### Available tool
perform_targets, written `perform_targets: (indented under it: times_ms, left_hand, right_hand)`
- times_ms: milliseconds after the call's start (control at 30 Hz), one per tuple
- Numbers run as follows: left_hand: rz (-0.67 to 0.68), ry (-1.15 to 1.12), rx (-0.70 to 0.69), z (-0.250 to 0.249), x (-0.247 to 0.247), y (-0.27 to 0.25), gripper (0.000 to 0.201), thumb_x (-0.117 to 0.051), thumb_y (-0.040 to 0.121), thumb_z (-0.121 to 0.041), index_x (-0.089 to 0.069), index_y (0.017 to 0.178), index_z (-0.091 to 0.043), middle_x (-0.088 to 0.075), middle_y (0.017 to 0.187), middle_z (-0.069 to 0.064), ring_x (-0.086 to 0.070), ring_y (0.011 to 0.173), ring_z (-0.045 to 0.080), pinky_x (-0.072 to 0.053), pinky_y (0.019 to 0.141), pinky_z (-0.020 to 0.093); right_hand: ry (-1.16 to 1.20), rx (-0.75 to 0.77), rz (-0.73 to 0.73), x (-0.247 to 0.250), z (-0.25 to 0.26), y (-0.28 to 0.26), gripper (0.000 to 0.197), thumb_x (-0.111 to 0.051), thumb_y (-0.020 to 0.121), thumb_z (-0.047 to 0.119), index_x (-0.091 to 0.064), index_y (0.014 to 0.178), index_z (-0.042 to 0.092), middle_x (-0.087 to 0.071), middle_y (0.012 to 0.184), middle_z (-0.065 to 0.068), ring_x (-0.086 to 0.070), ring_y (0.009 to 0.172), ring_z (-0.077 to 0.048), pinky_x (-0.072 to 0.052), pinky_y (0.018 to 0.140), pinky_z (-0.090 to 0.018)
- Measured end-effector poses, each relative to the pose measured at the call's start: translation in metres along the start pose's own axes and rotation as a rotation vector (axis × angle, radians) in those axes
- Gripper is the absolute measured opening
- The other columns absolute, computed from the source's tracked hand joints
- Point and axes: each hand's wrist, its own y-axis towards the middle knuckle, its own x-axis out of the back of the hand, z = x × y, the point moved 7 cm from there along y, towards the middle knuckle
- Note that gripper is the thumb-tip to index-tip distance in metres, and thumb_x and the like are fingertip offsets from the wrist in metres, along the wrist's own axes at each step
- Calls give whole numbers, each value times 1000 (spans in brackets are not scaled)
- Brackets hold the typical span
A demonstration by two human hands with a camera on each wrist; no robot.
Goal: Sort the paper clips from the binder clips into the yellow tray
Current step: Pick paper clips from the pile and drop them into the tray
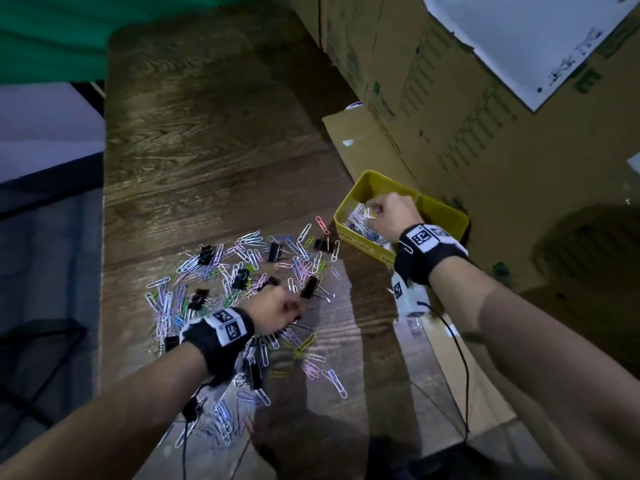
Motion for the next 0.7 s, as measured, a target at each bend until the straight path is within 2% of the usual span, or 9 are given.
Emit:
perform_targets:
  times_ms: [100, 167, 267, 333, 433, 500, 533, 567, 700]
  left_hand:
    - [-120, -1, -28, 15, 1, -8, 25, -50, 89, -5, -68, 101, -18, -70, 96, 4, -65, 79, 20, -54, 73, 32]
    - [-225, -29, -13, 27, 8, -9, 27, -50, 87, -3, -68, 100, -19, -70, 98, 2, -65, 82, 19, -54, 78, 34]
    - [-350, 64, -84, 33, 11, -13, 26, -51, 84, -2, -68, 97, -17, -67, 105, 1, -63, 93, 16, -52, 87, 34]
    - [-376, 170, -167, 24, 5, -19, 25, -52, 84, -3, -68, 99, -15, -65, 106, 0, -59, 100, 16, -50, 90, 31]
    - [-316, 306, -236, 5, -25, -26, 28, -51, 83, -9, -65, 108, -12, -62, 109, 2, -57, 99, 18, -51, 87, 34]
    - [-284, 392, -221, -3, -51, -26, 39, -57, 74, -9, -62, 113, -11, -62, 113, 5, -59, 99, 21, -53, 84, 35]
    - [-268, 418, -209, -5, -64, -25, 46, -60, 69, -11, -60, 115, -11, -61, 114, 6, -59, 100, 23, -54, 83, 35]
    - [-244, 437, -198, -7, -76, -25, 49, -59, 68, -13, -59, 117, -11, -59, 116, 8, -58, 103, 25, -54, 84, 36]
    - [-194, 324, -226, -13, -98, -31, 50, -31, 77, -21, -55, 119, -13, -53, 121, 8, -52, 109, 25, -50, 88, 38]
  right_hand:
    - [18, 98, -30, -7, 8, -19, 35, -64, 89, 19, -61, 124, 18, -59, 129, -8, -57, 115, -23, -32, 107, -32]
    - [66, 236, -128, -9, 17, -39, 28, -63, 88, 16, -66, 117, 17, -61, 125, -6, -55, 115, -18, -32, 103, -23]
    - [146, 392, -140, -28, 24, -78, 21, -66, 85, 15, -70, 105, 16, -65, 104, -2, -56, 91, -8, -41, 86, -17]
    - [169, 379, 66, -59, 19, -105, 13, -68, 85, 19, -72, 98, 18, -65, 90, 3, -60, 79, -9, -49, 77, -22]
    - [60, 315, 538, -125, 3, -152, 10, -72, 81, 27, -75, 84, 17, -72, 79, 4, -66, 73, -9, -53, 70, -23]
    - [-105, 307, 804, -164, -7, -183, 18, -72, 80, 30, -75, 86, 13, -74, 86, -4, -65, 73, -14, -48, 63, -20]
    - [-169, 298, 870, -178, -11, -193, 20, -71, 81, 29, -74, 90, 10, -74, 92, -7, -63, 75, -15, -45, 61, -17]
    - [-202, 300, 868, -186, -14, -198, 22, -69, 82, 28, -72, 93, 9, -73, 95, -9, -63, 77, -16, -43, 62, -16]
    - [-177, 297, 608, -188, -16, -183, 16, -65, 82, 31, -67, 92, 20, -70, 96, -1, -65, 88, -19, -46, 76, -20]
